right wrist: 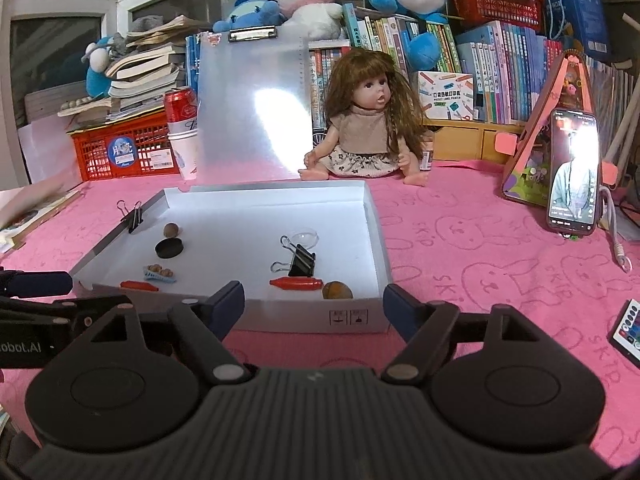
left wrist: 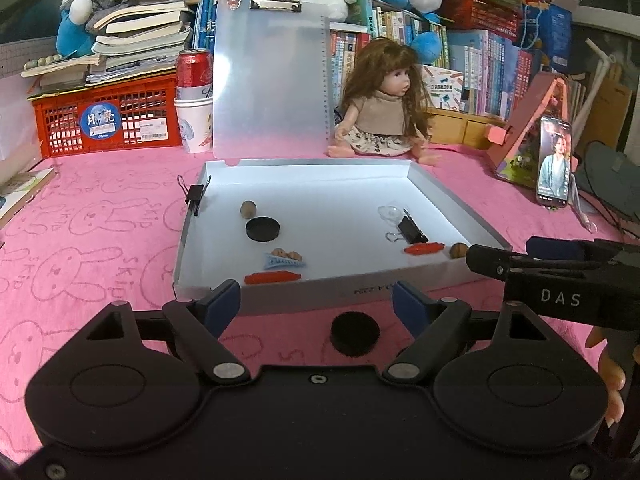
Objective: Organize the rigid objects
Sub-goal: 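Move both tools back toward the black round caps on the tablecloth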
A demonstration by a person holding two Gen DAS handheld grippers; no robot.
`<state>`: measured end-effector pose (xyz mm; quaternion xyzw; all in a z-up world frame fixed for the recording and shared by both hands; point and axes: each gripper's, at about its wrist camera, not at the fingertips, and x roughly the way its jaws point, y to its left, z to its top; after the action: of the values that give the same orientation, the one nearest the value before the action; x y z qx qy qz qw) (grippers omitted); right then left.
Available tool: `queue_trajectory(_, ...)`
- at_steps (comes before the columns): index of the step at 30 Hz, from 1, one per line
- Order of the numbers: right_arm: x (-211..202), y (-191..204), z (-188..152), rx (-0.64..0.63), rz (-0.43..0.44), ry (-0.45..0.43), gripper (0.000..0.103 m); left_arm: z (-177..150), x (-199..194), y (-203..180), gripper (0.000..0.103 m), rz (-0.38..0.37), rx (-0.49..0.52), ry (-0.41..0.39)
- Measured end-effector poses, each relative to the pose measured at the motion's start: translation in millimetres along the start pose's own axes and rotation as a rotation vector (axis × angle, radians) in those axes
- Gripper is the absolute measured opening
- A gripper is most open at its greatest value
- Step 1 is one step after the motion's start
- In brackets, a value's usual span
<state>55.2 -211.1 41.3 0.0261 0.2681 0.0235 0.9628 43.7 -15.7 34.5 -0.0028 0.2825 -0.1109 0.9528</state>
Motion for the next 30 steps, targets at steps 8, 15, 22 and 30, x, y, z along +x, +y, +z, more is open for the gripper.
queue_trajectory(8,-10,-2,-7,-0.002,-0.004,-0.01,0.086,-9,-10,-3,0.083,0.008,0.022,-0.016)
queue_trajectory(15,-18,-2,-16,-0.019,0.0,-0.018,0.087,-19,-15,-3,0.083,-0.01,0.02,-0.001)
queue_trajectory(22,-20,-4,-22,-0.021,-0.018,-0.018,0.087,-29,-20,-8,0.083,-0.043,0.046,0.013)
queue_trajectory(30,-23,-10,-27,-0.022,-0.015,-0.016,0.087,-37,-20,-15,0.072,-0.08,0.054,0.038)
